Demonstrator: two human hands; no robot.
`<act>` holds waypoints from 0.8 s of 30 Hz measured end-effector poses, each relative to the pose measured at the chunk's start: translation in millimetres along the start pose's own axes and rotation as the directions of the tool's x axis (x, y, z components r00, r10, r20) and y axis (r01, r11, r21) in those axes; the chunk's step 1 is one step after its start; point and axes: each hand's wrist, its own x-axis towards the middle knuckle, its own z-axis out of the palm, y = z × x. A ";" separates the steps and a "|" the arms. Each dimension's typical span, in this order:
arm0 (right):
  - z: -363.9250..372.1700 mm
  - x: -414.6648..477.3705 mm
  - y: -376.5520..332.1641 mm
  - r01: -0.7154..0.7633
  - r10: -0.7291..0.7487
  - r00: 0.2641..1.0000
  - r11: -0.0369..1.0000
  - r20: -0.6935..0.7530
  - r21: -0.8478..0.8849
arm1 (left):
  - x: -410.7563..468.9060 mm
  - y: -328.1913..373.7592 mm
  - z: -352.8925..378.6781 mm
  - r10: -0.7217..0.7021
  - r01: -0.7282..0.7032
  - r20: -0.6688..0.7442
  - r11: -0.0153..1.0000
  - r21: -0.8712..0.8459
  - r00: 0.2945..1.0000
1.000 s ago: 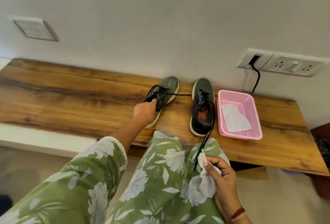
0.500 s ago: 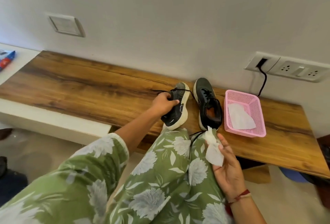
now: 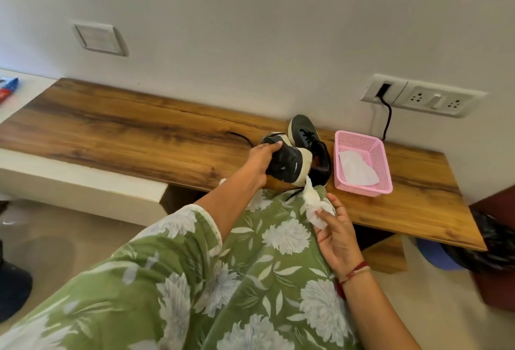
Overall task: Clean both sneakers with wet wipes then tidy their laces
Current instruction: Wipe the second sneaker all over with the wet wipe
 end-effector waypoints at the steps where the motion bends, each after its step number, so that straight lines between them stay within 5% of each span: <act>1: -0.4 -1.7 0.8 0.005 -0.005 1.000 0.999 0.006 0.035 | -2.7 -4.3 -1.2 -0.003 0.004 0.021 0.999 -0.048 1.000; 7: -1.1 -15.7 5.1 0.059 -0.058 0.998 0.996 -0.017 0.071 | -22.1 -25.4 -8.7 0.032 0.019 0.140 0.938 -0.345 0.990; 16: -0.4 -26.1 -19.5 0.159 -0.177 0.984 0.902 -0.008 -0.403 | -28.3 -72.9 -23.7 0.017 0.052 0.165 0.912 -0.407 0.986; 24: 11.8 -26.9 -37.9 0.245 -0.227 0.968 0.943 0.103 -0.225 | -26.1 -79.2 -14.9 0.126 -0.060 0.152 0.923 -0.380 0.980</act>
